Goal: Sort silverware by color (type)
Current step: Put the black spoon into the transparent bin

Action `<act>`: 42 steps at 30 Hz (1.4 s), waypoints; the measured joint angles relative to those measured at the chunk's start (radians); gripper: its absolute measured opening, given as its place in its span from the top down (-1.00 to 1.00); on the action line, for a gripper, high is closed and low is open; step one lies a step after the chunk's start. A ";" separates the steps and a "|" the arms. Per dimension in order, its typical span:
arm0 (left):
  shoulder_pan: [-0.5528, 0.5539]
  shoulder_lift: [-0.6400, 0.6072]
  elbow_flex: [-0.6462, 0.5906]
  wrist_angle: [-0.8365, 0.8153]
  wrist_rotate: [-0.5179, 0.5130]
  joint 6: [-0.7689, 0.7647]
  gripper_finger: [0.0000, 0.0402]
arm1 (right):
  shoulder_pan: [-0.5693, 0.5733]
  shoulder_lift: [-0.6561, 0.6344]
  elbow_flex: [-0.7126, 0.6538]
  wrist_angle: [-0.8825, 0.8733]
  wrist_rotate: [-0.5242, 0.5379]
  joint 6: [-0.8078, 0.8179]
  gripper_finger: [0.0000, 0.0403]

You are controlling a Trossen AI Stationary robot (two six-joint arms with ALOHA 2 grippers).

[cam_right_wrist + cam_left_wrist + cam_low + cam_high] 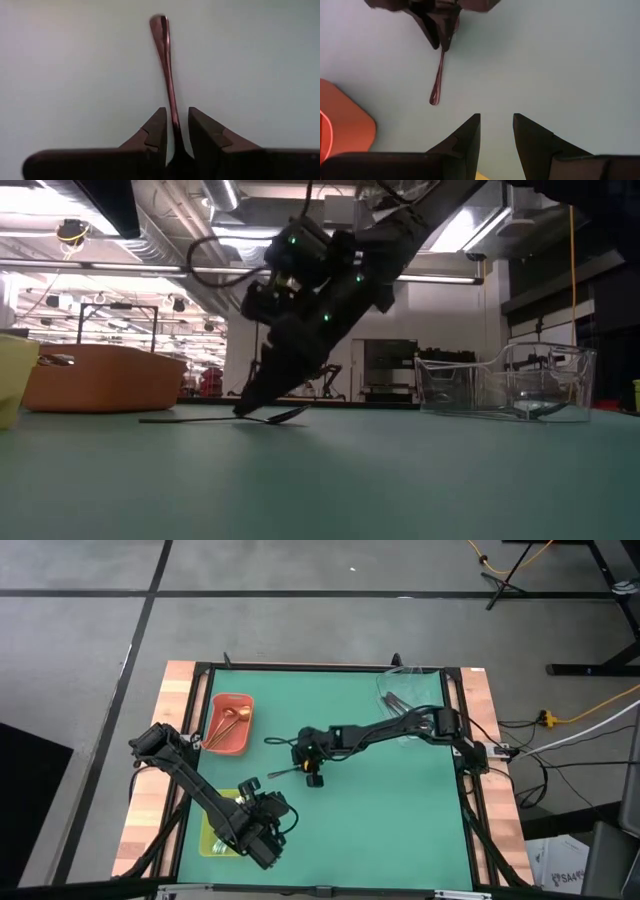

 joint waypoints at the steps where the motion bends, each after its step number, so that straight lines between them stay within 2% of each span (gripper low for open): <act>1: 0.000 0.000 0.000 0.001 0.000 0.000 0.45 | 0.000 0.009 0.000 0.006 0.006 0.000 0.66; 18: 0.000 0.000 0.000 0.014 -0.002 0.000 0.45 | 0.000 0.035 0.004 -0.012 0.022 0.001 0.66; 27: 0.013 0.000 -0.001 0.024 -0.004 0.000 0.45 | 0.000 0.036 0.004 -0.018 0.023 -0.005 0.97; 32: 0.028 0.000 -0.001 0.024 -0.004 0.006 0.45 | 0.000 0.037 0.003 -0.017 0.022 -0.005 0.93; 42: 0.061 0.000 -0.001 0.024 -0.004 0.001 0.45 | 0.000 0.036 0.002 -0.018 0.018 -0.005 0.98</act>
